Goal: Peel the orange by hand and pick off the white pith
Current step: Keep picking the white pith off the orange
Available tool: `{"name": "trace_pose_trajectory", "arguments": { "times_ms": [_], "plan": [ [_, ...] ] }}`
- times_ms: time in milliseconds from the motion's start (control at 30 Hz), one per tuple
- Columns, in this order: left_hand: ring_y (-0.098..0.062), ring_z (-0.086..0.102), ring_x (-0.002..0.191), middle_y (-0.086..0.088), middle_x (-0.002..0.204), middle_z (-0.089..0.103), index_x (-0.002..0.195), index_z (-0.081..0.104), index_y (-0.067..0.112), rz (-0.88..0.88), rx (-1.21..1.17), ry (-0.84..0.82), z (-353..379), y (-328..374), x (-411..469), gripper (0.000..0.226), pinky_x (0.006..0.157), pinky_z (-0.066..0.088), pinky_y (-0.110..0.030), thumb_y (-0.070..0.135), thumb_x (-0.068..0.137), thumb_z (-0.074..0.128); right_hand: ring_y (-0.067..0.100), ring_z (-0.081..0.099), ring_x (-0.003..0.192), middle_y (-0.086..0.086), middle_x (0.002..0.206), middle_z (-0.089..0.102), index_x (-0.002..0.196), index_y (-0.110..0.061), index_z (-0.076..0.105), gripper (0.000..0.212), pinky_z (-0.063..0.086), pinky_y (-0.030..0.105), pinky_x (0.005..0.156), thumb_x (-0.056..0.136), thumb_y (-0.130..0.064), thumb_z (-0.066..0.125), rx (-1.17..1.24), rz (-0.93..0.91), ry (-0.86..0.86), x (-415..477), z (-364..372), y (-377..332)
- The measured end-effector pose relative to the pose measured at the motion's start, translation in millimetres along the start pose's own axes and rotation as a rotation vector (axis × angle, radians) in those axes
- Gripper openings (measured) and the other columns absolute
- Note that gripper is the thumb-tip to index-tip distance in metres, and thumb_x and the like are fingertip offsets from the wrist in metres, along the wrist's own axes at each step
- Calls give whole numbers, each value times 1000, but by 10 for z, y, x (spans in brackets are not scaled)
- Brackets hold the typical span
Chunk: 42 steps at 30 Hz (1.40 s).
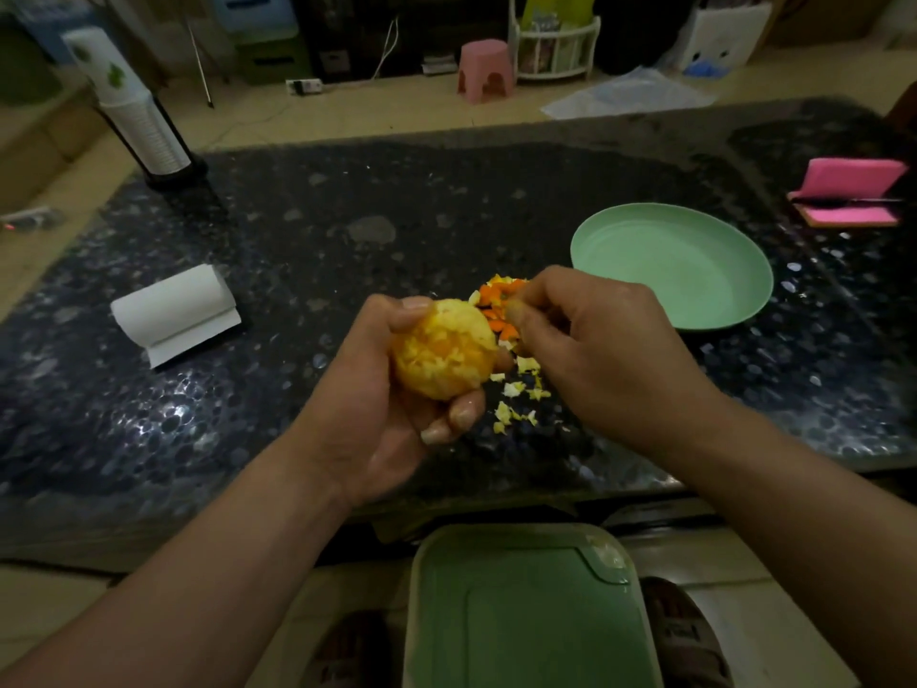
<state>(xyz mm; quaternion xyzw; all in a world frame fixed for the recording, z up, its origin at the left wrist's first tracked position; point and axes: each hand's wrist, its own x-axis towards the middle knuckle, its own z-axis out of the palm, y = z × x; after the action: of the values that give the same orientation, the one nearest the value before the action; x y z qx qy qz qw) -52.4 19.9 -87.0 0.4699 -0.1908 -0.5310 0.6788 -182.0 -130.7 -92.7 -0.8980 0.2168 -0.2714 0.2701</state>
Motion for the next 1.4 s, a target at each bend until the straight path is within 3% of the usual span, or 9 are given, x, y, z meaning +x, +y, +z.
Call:
{"name": "trace_pose_trajectory", "arguments": {
  "times_ms": [67, 133, 267, 400, 600, 767, 967, 1133, 1400],
  "plan": [
    [-19, 51, 50, -24, 99, 68, 99, 70, 2, -30, -79, -34, 1, 15, -7, 49, 33, 33, -18, 44, 92, 46, -2, 61, 70, -14, 81, 69, 109, -24, 72, 16, 37, 14, 57, 108, -25, 56, 34, 30, -59, -13, 0, 5],
    [-17, 52, 50, -23, 103, 68, 97, 73, 4, -54, -128, -35, -1, 18, -1, 49, 35, 31, -17, 45, 94, 47, -11, 62, 75, -18, 85, 69, 114, -28, 68, 14, 42, 11, 62, 107, -22, 57, 88, 40, -87, -34, 0, -25],
    [-15, 52, 55, -19, 112, 60, 123, 59, 5, -73, -204, 23, -47, 7, 47, 52, 36, 35, -16, 50, 98, 51, 5, 62, 78, -13, 84, 66, 100, -30, 68, 7, 55, 41, 70, 104, -31, 62, 61, -2, -33, -35, 34, -55],
    [-15, 51, 58, -16, 103, 61, 127, 57, 8, -78, -210, 68, -64, -3, 75, 50, 36, 36, -16, 50, 101, 51, 5, 64, 91, -15, 102, 68, 116, -32, 67, 19, 57, 37, 75, 98, -37, 68, 73, -61, -46, -46, 22, -99],
    [-16, 53, 61, -15, 100, 65, 125, 58, 7, -85, -144, 78, -49, 9, 68, 50, 39, 36, -17, 50, 99, 53, 6, 64, 85, -14, 96, 69, 111, -27, 72, 20, 57, 37, 72, 98, -42, 68, -2, -157, -26, -67, -4, -119],
    [-17, 57, 64, -14, 102, 68, 120, 62, 9, -88, -42, 155, -39, -7, 84, 47, 51, 39, -20, 49, 96, 57, 19, 64, 74, -5, 85, 70, 95, -21, 72, 17, 55, 42, 63, 96, -36, 64, -141, -243, 14, -60, 33, -124],
    [-18, 59, 65, -11, 93, 70, 120, 63, 12, -93, 42, 231, -23, -20, 89, 41, 56, 45, -25, 48, 100, 57, 18, 46, 60, -4, 71, 56, 80, -20, 60, 20, 42, 33, 51, 96, -31, 59, -296, -334, 7, -40, 47, -156],
    [-19, 57, 62, -16, 91, 67, 113, 66, 7, -79, 140, 259, 10, -51, 87, 42, 48, 45, -25, 46, 103, 53, 16, 40, 57, -9, 68, 43, 75, -26, 43, 26, 34, 30, 50, 90, -24, 64, -314, -309, 8, -54, 99, -209],
    [-20, 54, 57, -16, 84, 65, 94, 67, 10, -16, 190, 242, 41, -33, 40, 36, 41, 37, -23, 39, 105, 49, 14, 42, 63, -10, 69, 47, 73, -24, 49, 24, 34, 31, 55, 86, -21, 69, -165, -240, 65, -90, 150, -172]
  ]
}}
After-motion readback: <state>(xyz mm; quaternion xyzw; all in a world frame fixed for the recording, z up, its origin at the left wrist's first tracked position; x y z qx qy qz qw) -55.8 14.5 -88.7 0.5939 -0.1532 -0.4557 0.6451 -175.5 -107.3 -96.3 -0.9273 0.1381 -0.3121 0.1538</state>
